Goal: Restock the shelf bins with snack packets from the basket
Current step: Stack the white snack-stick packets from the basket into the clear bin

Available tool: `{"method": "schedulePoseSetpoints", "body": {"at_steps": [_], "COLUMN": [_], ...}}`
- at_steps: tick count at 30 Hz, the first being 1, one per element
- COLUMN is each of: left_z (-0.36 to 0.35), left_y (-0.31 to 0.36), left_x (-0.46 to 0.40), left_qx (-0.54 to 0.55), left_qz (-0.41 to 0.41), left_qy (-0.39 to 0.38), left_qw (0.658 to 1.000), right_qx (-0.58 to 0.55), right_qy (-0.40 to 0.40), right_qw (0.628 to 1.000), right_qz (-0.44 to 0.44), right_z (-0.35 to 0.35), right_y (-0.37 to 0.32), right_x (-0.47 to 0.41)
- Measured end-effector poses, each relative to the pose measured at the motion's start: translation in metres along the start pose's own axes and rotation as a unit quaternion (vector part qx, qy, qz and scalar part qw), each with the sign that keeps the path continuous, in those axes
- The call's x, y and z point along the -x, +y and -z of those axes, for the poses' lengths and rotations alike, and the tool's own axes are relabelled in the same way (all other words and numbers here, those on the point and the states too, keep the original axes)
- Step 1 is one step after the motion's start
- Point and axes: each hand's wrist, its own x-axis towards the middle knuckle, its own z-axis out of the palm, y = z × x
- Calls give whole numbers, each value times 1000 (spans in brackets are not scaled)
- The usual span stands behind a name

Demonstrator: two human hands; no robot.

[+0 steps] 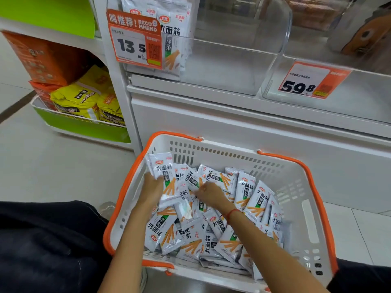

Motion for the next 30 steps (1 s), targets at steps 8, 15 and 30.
{"method": "schedulePoseSetpoints", "body": {"at_steps": [8, 15, 30], "left_z": [0, -10, -37], "left_y": [-7, -10, 2], "left_x": [-5, -2, 15], "left_qx": [-9, 46, 227], "left_qz": [29, 66, 105], "left_qy": [-10, -17, 7], "left_qw": [999, 997, 968], "right_qx": [61, -109, 139], "right_qy": [-12, -50, 152], "right_qw": [998, 993, 960], "right_qz": [7, 15, 187], "right_z": [-46, 46, -20], "right_y": [14, 25, -30], "right_x": [7, 21, 41]}}
